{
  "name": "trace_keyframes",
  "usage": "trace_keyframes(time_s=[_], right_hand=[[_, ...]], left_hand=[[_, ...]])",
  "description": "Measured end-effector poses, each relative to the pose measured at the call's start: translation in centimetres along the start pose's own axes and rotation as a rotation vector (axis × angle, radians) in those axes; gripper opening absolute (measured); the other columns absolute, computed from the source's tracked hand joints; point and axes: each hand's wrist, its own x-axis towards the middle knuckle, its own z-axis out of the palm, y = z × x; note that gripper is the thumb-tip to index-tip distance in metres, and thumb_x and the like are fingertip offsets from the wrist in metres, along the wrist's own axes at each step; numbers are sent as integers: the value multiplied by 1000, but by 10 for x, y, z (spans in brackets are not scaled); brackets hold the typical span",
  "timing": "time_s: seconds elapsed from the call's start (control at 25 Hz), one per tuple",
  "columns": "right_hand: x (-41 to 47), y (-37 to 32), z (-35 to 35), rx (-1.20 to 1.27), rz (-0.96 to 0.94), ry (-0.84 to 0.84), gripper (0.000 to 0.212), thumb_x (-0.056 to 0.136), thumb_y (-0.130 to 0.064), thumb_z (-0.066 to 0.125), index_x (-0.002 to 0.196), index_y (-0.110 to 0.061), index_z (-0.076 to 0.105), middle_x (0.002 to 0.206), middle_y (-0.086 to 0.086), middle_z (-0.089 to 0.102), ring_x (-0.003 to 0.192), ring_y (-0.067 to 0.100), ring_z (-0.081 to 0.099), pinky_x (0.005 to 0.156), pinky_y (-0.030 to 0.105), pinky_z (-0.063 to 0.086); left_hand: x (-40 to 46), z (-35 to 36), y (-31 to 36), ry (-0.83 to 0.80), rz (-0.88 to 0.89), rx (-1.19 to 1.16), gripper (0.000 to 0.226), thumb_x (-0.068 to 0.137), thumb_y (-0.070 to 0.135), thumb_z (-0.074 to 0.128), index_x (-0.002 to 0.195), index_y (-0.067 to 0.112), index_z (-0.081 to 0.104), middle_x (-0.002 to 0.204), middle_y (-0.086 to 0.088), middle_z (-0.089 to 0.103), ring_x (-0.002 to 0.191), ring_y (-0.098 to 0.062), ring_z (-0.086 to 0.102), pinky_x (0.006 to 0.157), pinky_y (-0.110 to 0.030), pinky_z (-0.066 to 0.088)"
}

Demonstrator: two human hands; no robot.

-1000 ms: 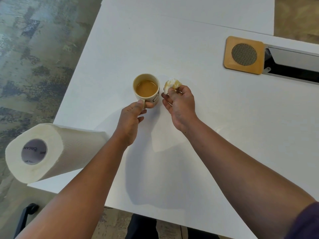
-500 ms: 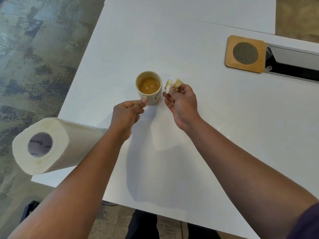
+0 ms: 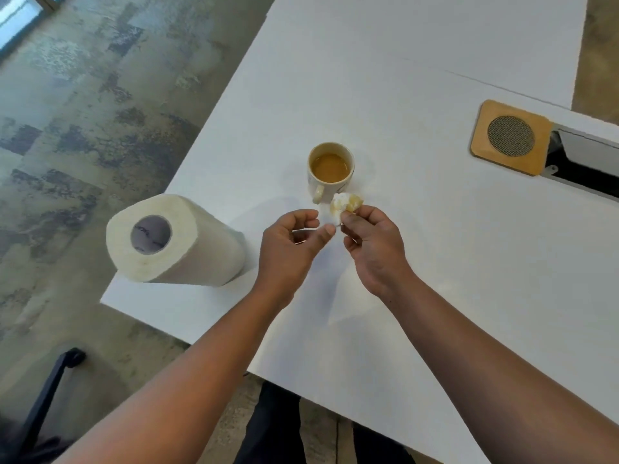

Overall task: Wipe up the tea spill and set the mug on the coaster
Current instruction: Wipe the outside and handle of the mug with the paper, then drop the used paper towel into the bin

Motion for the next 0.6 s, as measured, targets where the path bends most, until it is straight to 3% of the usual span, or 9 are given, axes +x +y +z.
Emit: trace_keyframes(time_s=[0.12,0.32,0.48,0.6], right_hand=[[-29,16,9,-72,66,-155,8,88,-14,71,94,-17,74,95,3,74,87,14,64,86,35,45],[-65,56,29,-336,154,-325,4,84,-14,74,88,-16,75,92,6,71,88,17,61,78,32,44],[-81,96,57,-673,171,-537,13,88,-16,74,94,-27,79,93,-7,77,85,5,70,71,17,53],[-81,123,73,-933,76,-565,25,87,-9,68,99,-29,74,98,-11,74,93,6,69,79,18,52]], left_hand=[[-36,-15,-9,5,24,-44,30,84,33,83,111,27,72,102,8,76,93,-12,74,76,-21,59],[-94,-59,-49,230,-56,-155,21,85,20,83,103,22,73,97,4,78,92,-16,74,82,-27,60],[-131,-92,-91,489,-198,-218,25,84,7,80,103,20,69,95,-2,74,85,-16,70,75,-24,60],[-145,-116,-127,739,-330,-258,25,83,9,79,99,21,65,96,-9,70,80,-13,66,67,-21,57]])
